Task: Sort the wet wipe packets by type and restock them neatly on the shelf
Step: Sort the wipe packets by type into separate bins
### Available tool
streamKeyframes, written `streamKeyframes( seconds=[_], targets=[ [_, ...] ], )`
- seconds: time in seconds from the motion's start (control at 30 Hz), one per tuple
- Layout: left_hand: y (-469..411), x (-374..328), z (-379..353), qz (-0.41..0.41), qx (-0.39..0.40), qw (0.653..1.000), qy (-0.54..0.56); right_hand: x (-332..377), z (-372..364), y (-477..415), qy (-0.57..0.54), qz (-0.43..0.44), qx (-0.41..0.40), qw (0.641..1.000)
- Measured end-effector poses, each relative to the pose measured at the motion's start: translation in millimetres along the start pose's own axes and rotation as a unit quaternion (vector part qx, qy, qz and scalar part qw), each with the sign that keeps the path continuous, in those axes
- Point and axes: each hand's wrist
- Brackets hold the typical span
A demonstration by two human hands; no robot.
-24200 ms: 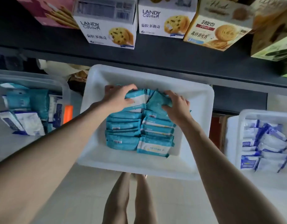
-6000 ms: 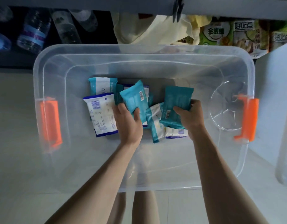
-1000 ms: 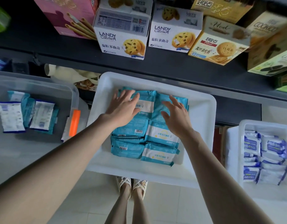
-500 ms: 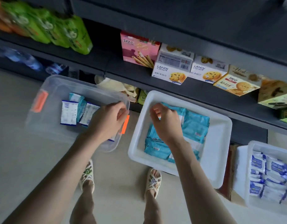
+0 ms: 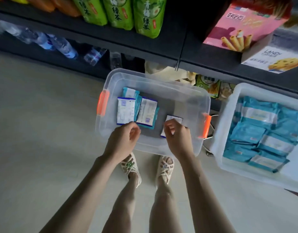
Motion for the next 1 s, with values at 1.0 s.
streamKeyframes(
  seconds=[1.0],
  targets=[
    [-176.6,132.1,-74.2,0.207,-0.095,0.972,-0.053,-79.5,-136.6,-190.1,-0.142,-0.241,0.03,0.96]
  ],
)
Point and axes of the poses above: each hand's wrist, its own y-axis away from the middle knuckle, its own z-axis out of the back of the hand, x = y × z, and after that the axes turned 11 degrees about x, right-handed
